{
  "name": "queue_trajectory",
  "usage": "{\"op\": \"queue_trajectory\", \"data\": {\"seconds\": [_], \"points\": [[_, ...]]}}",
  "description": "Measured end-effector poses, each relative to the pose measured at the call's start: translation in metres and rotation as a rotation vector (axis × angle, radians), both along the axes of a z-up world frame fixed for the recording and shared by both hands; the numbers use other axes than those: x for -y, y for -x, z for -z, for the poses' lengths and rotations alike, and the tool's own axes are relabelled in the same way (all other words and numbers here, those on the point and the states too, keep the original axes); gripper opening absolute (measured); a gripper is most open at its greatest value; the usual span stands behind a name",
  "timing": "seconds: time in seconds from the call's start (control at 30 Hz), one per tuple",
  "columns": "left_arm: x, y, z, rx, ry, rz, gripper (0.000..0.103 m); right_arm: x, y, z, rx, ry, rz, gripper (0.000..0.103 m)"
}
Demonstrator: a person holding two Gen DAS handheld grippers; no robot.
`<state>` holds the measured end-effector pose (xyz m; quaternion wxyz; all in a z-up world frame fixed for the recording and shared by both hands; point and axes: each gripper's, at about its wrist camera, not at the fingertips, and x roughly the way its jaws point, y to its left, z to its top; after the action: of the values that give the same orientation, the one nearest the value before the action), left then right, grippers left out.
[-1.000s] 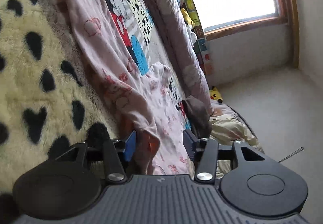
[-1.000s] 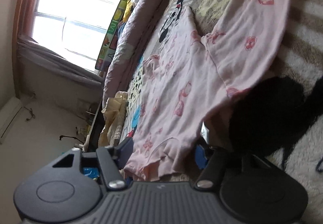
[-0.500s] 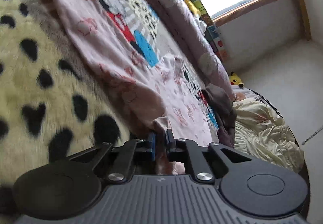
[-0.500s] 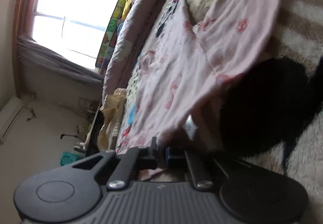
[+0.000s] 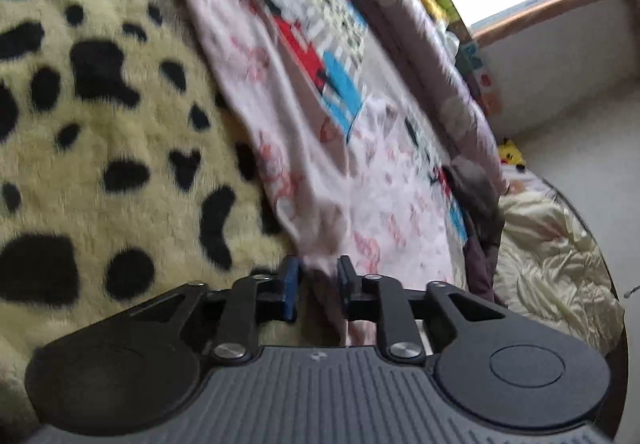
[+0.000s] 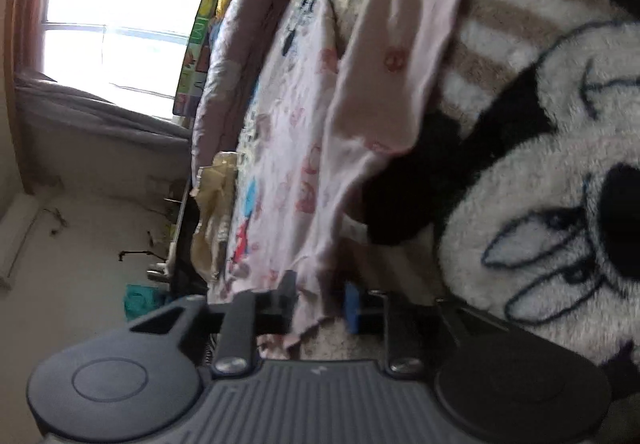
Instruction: Fold clothes
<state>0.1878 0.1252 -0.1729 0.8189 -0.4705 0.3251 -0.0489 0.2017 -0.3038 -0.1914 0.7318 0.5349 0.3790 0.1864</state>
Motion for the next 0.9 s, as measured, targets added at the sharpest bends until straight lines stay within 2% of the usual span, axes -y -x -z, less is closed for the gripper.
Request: {"op": "queue_trajectory", "data": {"seconds": [0.03, 0.07, 0.1, 0.27, 0.4, 0.5, 0.6, 0.67, 0.73, 0.77, 0.8, 0.9], "points": [[-0.004, 0.000, 0.002, 0.011, 0.024, -0.012, 0.031, 0.001, 0.000, -0.001, 0.002, -0.009, 0.003, 0.043], [-0.008, 0.000, 0.003, 0.024, 0.043, -0.026, 0.038, 0.001, 0.000, -0.001, 0.004, -0.010, 0.004, 0.043], [-0.011, 0.000, 0.004, 0.038, 0.046, -0.044, 0.040, 0.002, 0.001, -0.001, 0.009, -0.010, 0.010, 0.043], [-0.029, -0.007, 0.006, 0.070, 0.064, -0.113, 0.041, 0.025, 0.009, -0.008, 0.024, 0.029, 0.123, 0.046], [-0.040, -0.017, 0.011, 0.088, 0.071, -0.153, 0.041, 0.036, 0.001, -0.004, 0.011, 0.030, 0.164, 0.046], [-0.044, -0.023, 0.012, 0.109, 0.072, -0.180, 0.041, 0.037, -0.006, -0.003, 0.041, 0.061, 0.191, 0.044], [-0.045, -0.023, 0.016, 0.128, 0.077, -0.207, 0.041, 0.039, -0.005, 0.004, 0.063, 0.017, 0.267, 0.041], [-0.042, -0.027, 0.016, 0.145, 0.031, -0.193, 0.041, 0.035, -0.009, 0.006, 0.068, 0.020, 0.276, 0.032], [-0.041, -0.030, 0.014, 0.141, -0.004, -0.190, 0.030, 0.034, -0.012, 0.005, 0.076, 0.061, 0.271, 0.021], [-0.043, -0.033, 0.015, 0.125, -0.025, -0.190, 0.013, 0.035, -0.012, 0.005, 0.079, 0.077, 0.270, 0.019], [-0.044, -0.033, 0.015, 0.114, -0.038, -0.192, 0.004, 0.035, -0.012, 0.004, 0.082, 0.092, 0.270, 0.017], [-0.052, -0.028, 0.009, 0.118, -0.082, -0.212, 0.003, 0.038, -0.005, -0.003, 0.091, 0.156, 0.273, 0.012]]}}
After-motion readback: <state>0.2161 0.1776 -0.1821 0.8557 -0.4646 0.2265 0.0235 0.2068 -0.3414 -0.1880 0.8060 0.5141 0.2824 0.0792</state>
